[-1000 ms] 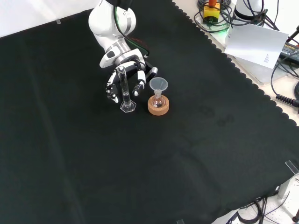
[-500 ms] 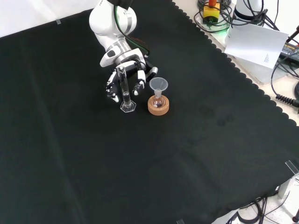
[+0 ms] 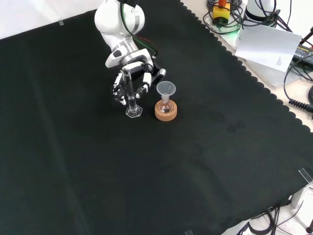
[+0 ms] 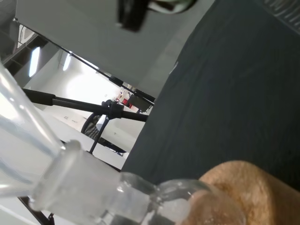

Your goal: Pick up the graduated cylinder.

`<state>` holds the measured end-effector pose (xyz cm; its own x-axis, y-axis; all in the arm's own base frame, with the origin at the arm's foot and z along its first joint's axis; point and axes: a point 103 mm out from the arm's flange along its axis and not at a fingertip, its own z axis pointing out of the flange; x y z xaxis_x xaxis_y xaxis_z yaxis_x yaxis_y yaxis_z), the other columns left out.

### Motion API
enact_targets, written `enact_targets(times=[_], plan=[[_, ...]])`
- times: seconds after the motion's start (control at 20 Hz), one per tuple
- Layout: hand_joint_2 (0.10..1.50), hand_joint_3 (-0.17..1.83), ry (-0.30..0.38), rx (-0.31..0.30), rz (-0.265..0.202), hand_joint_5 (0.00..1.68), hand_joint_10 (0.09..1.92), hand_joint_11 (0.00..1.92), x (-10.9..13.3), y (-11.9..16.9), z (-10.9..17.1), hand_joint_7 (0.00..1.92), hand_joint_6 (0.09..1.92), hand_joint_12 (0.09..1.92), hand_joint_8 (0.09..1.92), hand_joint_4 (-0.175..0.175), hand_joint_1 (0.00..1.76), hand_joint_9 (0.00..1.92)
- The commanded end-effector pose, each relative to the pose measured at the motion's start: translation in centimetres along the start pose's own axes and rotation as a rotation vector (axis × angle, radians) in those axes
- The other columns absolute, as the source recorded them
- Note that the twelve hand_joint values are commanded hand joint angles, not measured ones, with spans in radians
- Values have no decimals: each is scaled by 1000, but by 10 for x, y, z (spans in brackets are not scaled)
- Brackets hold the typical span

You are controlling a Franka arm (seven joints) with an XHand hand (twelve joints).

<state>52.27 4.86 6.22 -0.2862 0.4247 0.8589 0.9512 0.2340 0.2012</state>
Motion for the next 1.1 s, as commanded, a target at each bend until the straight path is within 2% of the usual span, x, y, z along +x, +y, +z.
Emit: enact_targets(times=[0.05, 0.3, 0.55, 0.65, 0.7, 0.85, 1.1], plan=[[899, 655, -18, -7, 8, 762, 345, 819, 3, -5, -17, 705, 683, 1049, 665, -15, 1256, 1031], [925, 673, -92, -3, 14, 847, 362, 862, 5, -5, -20, 731, 738, 996, 729, -53, 1329, 1068], [932, 675, -272, 37, -1, 895, 371, 944, 16, 1, -22, 841, 769, 930, 731, -99, 1378, 1147], [1035, 376, -329, 69, -15, 919, 354, 995, 21, 4, -26, 833, 775, 899, 1095, -107, 1355, 1202], [1089, 240, -357, 83, -22, 925, 339, 1011, 24, 5, -28, 828, 780, 888, 1190, -108, 1348, 1224], [1160, 61, -421, 117, -31, 928, 304, 1035, 31, 10, -38, 830, 787, 871, 1267, -110, 1343, 1269], [1169, 27, -507, 181, -12, 930, 294, 1043, 42, 16, -56, 841, 788, 865, 1260, -106, 1345, 1285]])
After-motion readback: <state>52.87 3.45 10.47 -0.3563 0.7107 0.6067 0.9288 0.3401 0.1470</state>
